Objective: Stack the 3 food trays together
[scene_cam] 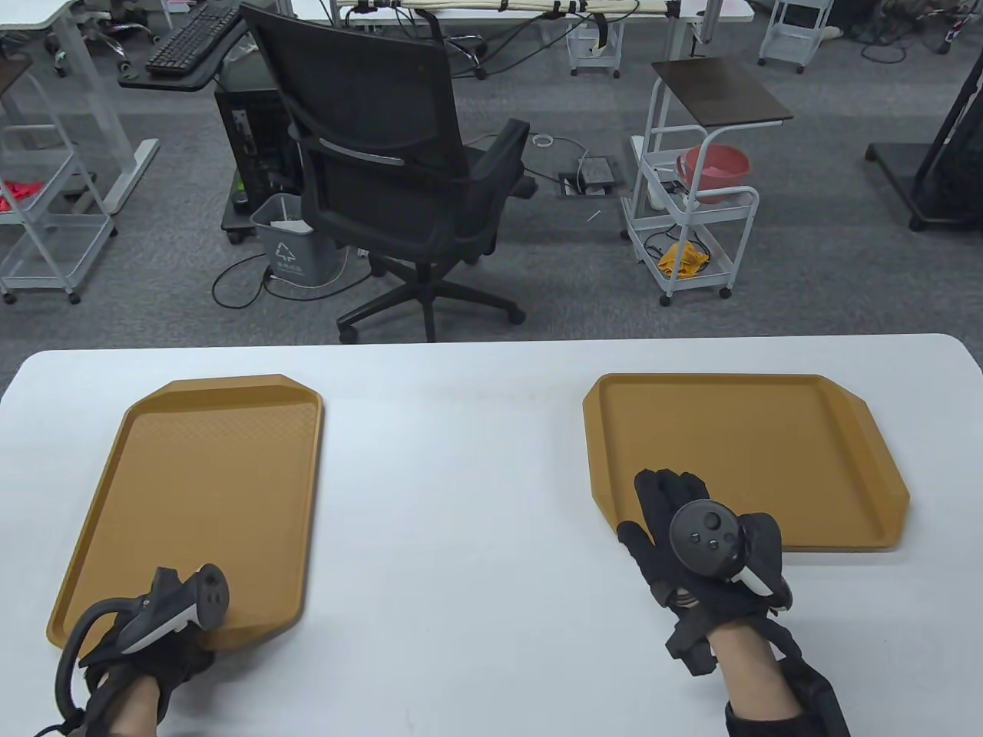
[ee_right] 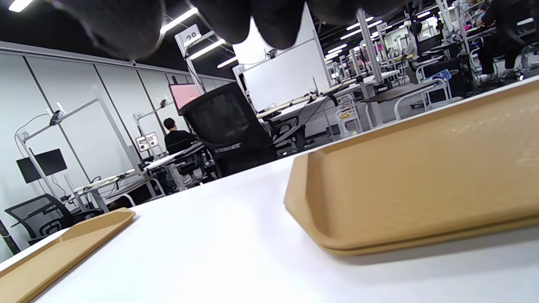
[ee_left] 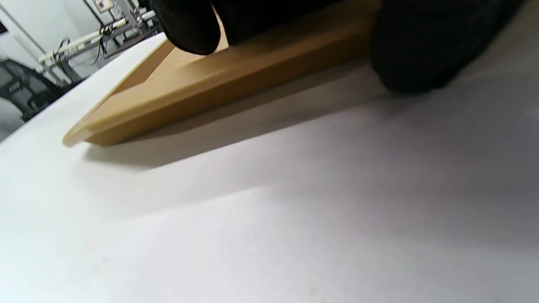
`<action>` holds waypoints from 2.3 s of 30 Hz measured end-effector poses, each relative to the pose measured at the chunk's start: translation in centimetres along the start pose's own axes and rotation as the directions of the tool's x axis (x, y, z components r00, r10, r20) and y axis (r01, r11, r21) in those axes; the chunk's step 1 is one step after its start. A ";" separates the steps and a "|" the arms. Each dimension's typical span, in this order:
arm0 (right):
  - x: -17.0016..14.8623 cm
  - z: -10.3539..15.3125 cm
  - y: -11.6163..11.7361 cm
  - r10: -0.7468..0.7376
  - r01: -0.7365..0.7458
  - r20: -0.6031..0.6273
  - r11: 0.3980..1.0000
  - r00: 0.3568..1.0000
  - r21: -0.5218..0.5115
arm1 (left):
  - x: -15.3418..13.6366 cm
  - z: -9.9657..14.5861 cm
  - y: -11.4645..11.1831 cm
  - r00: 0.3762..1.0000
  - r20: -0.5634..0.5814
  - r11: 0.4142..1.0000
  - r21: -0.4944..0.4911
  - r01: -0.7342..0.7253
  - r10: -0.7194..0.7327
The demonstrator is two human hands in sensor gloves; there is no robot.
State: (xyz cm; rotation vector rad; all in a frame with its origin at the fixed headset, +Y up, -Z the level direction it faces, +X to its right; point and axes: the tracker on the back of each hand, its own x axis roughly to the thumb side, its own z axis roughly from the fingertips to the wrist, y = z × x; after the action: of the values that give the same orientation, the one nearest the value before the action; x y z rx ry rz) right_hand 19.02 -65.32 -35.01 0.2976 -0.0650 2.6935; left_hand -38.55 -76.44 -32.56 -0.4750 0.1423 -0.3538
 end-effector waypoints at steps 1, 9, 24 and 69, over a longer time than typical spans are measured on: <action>0.0 0.0 0.0 0.000 0.000 0.000 1.000 1.000 0.002 | 0.1 0.0 -0.1 1.000 0.003 1.000 0.012 0.004 -0.004; -0.1 0.0 0.0 -0.007 0.007 -0.003 1.000 1.000 0.008 | -0.1 1.2 1.9 0.996 -0.041 0.947 0.316 -0.065 0.082; 0.1 -0.2 0.1 0.000 0.000 0.007 1.000 1.000 0.006 | 0.9 3.8 5.6 0.996 -0.074 0.780 0.625 0.005 0.054; 0.8 -0.7 6.8 -0.921 0.964 -0.294 0.265 0.255 0.007 | 18.5 12.8 16.1 0.926 0.354 0.481 0.839 -0.253 -0.130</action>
State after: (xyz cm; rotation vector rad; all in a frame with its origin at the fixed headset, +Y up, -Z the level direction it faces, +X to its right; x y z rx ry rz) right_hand 15.34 -71.16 -35.50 0.0125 0.3527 1.4251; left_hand -13.77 -64.47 -29.82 0.5270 -0.4100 -0.2099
